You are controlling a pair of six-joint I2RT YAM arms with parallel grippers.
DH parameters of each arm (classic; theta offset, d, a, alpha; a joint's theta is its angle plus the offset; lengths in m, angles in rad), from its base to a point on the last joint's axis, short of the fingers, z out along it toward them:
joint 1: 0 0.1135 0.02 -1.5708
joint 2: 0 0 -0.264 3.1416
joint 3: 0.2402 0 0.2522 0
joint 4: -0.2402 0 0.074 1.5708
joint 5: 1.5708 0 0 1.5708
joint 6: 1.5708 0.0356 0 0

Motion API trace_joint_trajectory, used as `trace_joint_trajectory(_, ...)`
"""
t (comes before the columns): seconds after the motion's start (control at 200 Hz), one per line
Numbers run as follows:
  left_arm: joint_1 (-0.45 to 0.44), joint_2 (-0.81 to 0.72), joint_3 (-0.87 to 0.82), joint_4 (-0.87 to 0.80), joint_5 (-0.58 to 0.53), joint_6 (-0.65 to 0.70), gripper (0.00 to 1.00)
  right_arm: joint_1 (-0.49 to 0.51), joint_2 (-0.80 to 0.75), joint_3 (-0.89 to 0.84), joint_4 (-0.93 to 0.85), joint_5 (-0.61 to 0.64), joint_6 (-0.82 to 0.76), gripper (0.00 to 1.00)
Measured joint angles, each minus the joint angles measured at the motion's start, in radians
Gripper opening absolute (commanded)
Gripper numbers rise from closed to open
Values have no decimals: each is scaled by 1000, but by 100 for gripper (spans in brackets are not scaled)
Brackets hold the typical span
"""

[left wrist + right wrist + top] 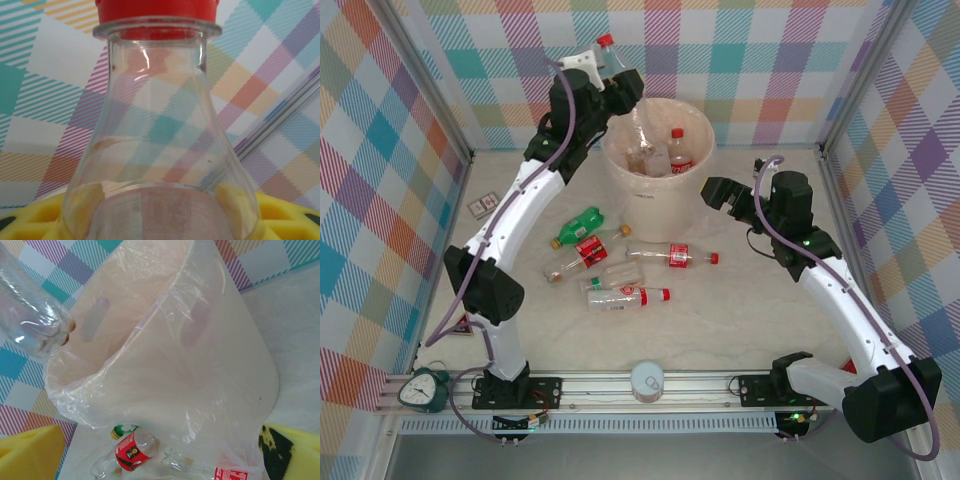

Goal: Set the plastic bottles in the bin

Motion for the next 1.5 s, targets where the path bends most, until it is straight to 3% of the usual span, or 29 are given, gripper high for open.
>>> trace_joint_trajectory(0.305,-58,141,180,-227,-98,254,12,-11,20,12,-13,1,-11,97)
trace_joint_trajectory(0.465,-64,181,192,-309,-122,313,12,-44,168,225,-86,-28,-20,91)
trace_joint_trajectory(0.615,-64,217,209,-373,-133,328,12,-64,311,439,-121,-63,-42,83)
trace_joint_trajectory(0.815,-64,250,248,-451,-153,330,13,-73,452,600,-203,-85,-76,67)
trace_joint_trajectory(1.14,-64,283,261,-481,-146,331,17,-74,576,701,-322,-80,-120,45)
trace_joint_trajectory(1.5,-64,340,261,-498,-101,354,36,-74,643,737,-343,-85,-126,33)
